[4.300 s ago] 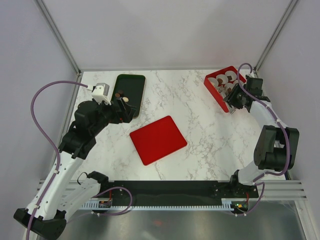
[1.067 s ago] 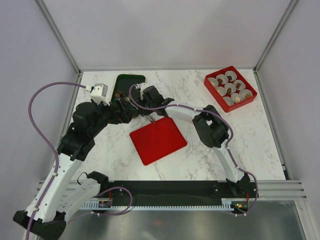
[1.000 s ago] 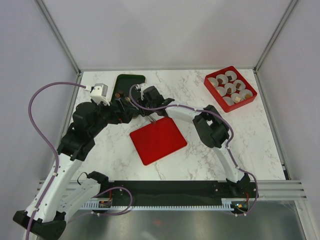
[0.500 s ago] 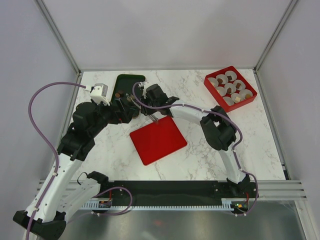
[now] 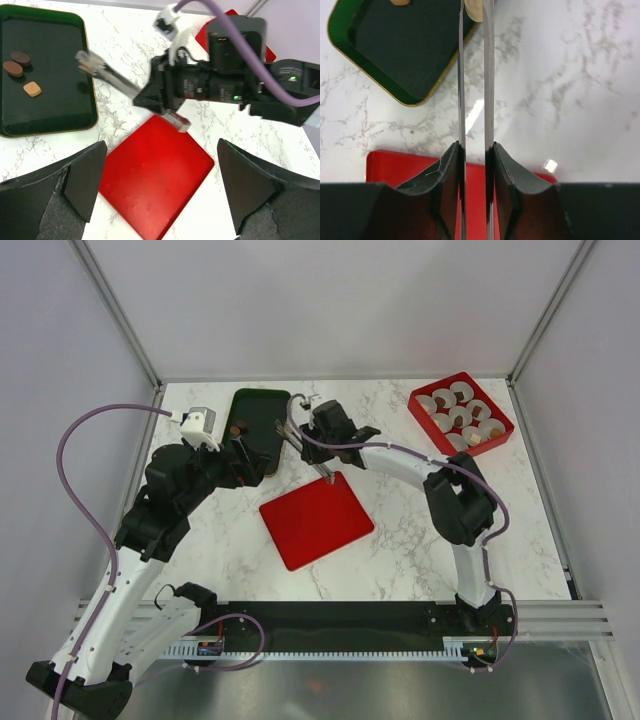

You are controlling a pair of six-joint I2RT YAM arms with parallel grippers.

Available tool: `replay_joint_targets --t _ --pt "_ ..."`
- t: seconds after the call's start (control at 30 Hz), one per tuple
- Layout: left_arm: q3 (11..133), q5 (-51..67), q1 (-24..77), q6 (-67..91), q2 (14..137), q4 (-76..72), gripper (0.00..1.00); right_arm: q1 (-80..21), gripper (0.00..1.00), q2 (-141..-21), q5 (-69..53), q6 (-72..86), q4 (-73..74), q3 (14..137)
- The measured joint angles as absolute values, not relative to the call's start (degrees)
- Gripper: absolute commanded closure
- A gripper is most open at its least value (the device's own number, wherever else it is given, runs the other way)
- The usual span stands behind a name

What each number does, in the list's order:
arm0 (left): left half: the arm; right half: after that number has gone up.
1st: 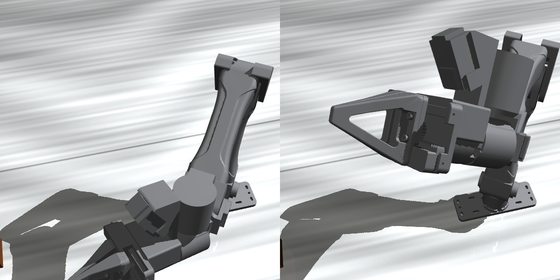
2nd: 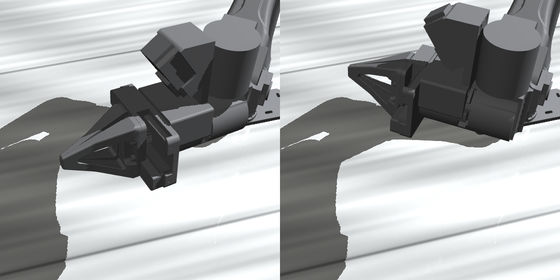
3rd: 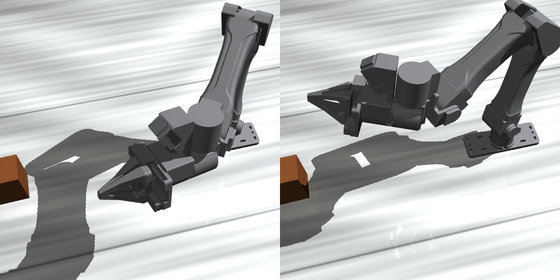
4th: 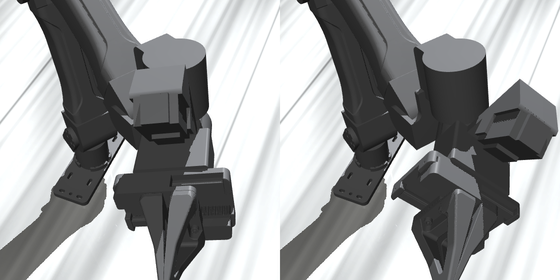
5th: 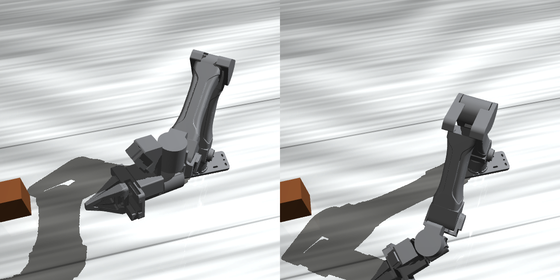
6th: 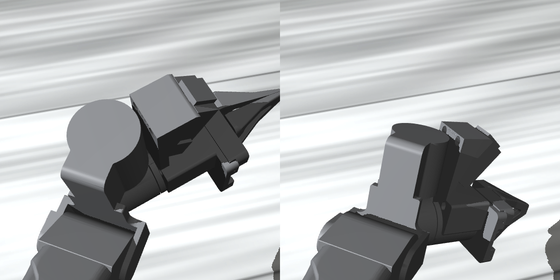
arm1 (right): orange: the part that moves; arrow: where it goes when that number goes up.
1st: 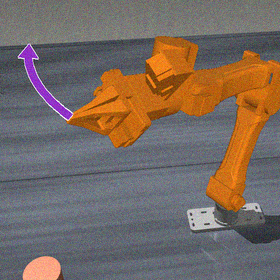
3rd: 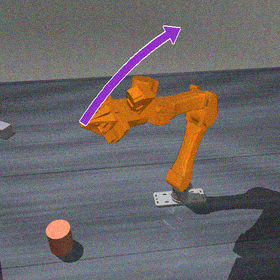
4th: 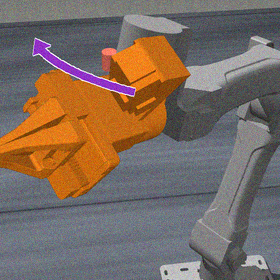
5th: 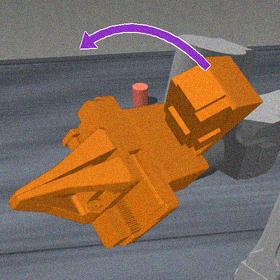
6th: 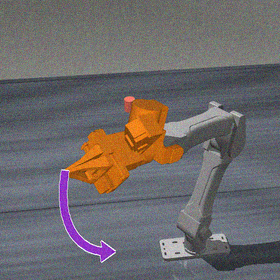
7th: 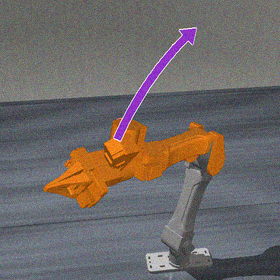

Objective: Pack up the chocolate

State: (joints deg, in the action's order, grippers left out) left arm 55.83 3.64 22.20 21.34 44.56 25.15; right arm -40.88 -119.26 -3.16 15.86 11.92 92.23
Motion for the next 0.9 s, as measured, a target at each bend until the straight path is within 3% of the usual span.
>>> replay_joint_targets --t 0.53,0.9 --pt "55.86 3.86 22.20 21.37 44.40 25.15 0.00 -16.97 0.63 -83.18 5.96 18.26 23.49 68.53" --pt "55.83 5.23 22.20 21.87 44.40 25.15 0.00 0.93 0.63 -78.87 4.78 18.94 33.08 65.69"
